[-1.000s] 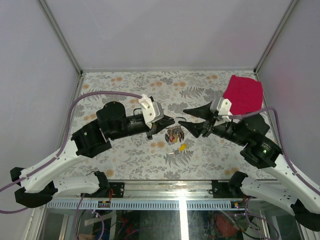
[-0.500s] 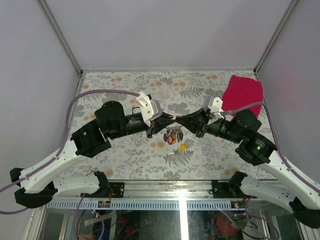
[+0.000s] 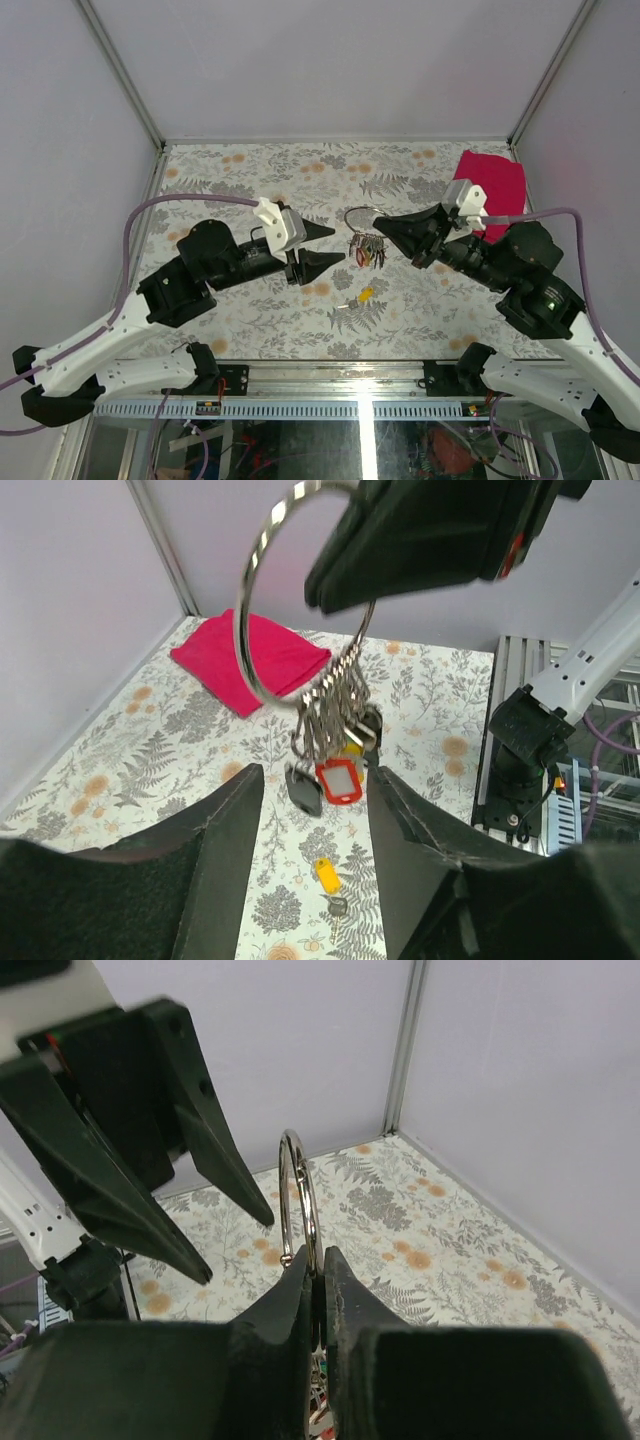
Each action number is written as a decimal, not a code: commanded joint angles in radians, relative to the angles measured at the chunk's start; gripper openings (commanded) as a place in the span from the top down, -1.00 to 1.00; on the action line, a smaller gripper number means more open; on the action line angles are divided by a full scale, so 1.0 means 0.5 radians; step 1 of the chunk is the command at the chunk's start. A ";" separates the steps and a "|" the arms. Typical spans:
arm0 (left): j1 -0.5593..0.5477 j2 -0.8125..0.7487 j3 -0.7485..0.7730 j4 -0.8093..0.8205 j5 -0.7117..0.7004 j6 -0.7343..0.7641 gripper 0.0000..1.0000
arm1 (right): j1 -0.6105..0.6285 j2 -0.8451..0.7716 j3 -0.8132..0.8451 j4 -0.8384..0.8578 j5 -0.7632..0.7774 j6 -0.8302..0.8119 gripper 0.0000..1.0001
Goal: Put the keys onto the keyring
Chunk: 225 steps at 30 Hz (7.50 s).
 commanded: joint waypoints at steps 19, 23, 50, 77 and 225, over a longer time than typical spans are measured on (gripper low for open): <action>-0.002 0.061 -0.267 0.533 0.144 -0.220 0.02 | -0.002 -0.065 0.168 0.125 0.002 0.052 1.00; -0.002 0.080 -0.268 0.562 0.132 -0.234 0.02 | -0.001 -0.064 0.165 0.136 -0.010 0.061 1.00; -0.003 0.155 -0.216 0.480 -0.040 -0.175 1.00 | -0.001 -0.071 0.160 0.137 -0.014 0.057 1.00; 0.000 0.203 0.408 -0.343 -0.602 0.427 1.00 | -0.002 -0.080 0.108 -0.158 0.065 -0.014 1.00; -0.312 0.238 0.633 -0.329 -0.365 0.277 1.00 | -0.001 -0.461 -0.285 0.110 -0.211 0.093 -0.08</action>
